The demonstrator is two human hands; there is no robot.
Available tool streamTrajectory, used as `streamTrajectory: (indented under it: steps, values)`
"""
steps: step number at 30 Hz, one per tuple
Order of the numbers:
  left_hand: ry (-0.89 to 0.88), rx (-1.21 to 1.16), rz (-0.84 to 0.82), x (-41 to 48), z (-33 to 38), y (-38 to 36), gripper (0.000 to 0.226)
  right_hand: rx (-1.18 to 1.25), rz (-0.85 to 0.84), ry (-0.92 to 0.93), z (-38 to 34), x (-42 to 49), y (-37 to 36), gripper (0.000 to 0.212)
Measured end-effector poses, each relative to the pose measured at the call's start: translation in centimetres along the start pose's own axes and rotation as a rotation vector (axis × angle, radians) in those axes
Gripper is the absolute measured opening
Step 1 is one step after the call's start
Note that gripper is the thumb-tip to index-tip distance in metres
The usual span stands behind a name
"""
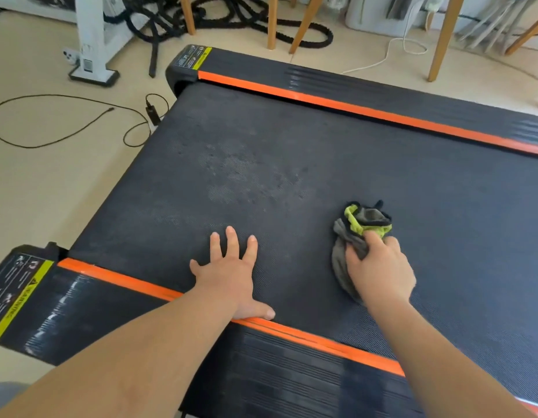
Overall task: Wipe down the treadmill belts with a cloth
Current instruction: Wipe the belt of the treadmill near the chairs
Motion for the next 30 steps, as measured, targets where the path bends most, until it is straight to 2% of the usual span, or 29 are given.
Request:
streamTrajectory:
  steps: [2, 4, 6, 9, 10, 11, 13, 14, 16, 18, 21, 23, 26, 28, 30]
  values:
    - [0.005, 0.002, -0.003, -0.1, 0.1, -0.1, 0.149, -0.017, 0.025, 0.001, -2.6, -3.0, -1.2, 0.027]
    - [0.011, 0.005, -0.002, -0.1, 0.2, 0.0, 0.149, 0.044, 0.004, 0.211, -6.2, -6.7, -2.8, 0.024]
    - [0.016, 0.002, -0.011, -0.2, 0.1, 0.0, 0.149, 0.080, -0.111, 0.473, -8.1, -8.7, -4.0, 0.025]
    - [0.018, 0.001, -0.020, -0.2, 0.1, -0.2, 0.148, -0.030, -0.221, 0.714, -7.2, -6.1, -3.4, 0.029]
    - [0.019, 0.000, -0.017, -0.1, 0.1, -0.2, 0.148, -0.095, -0.179, 0.695, -5.8, -3.8, -2.7, 0.030]
    - [0.020, -0.002, -0.011, 0.0, 0.1, -0.2, 0.148, -0.139, -0.135, 0.573, -4.0, -1.1, -1.5, 0.030]
    - [0.021, -0.002, 0.001, 0.1, 0.1, -0.3, 0.147, -0.093, -0.077, 0.180, 0.7, 2.8, 0.5, 0.029]
    - [0.023, -0.004, 0.008, 0.1, 0.1, -0.3, 0.147, -0.038, -0.037, 0.040, 2.1, 3.1, 1.0, 0.029]
    - [0.023, -0.005, 0.010, 0.2, 0.0, -0.2, 0.147, -0.042, 0.013, -0.048, 1.3, 1.6, 0.7, 0.028]
    - [0.024, -0.003, 0.002, 0.1, 0.1, -0.1, 0.147, -0.057, 0.022, -0.014, -1.2, -0.9, -0.4, 0.027]
    - [0.035, -0.016, 0.004, 0.0, 0.2, 0.3, 0.148, -0.019, -0.038, 0.292, -6.2, -5.6, -3.0, 0.026]
    - [0.033, -0.016, 0.002, -0.1, 0.2, 0.5, 0.148, 0.017, -0.145, 0.502, -7.9, -8.3, -4.3, 0.026]
    - [0.030, -0.025, 0.012, -0.2, 0.1, 0.6, 0.148, -0.047, -0.234, 0.733, -8.4, -7.6, -4.4, 0.027]
    - [0.029, -0.033, 0.016, -0.1, 0.0, 0.6, 0.148, -0.170, -0.219, 0.748, -7.7, -4.2, -3.8, 0.029]
    - [0.031, -0.027, 0.012, -0.1, 0.1, 0.6, 0.149, -0.197, -0.200, 0.457, -5.4, 0.1, -2.4, 0.029]
Point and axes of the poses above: each hand's wrist, its own x-axis towards the middle knuckle, its own y-axis out of the back of the hand, z = x × y, the point moved 9 cm from there along x, towards the middle knuckle, and after that the axes turned 12 degrees about x, right-handed, at the moved point
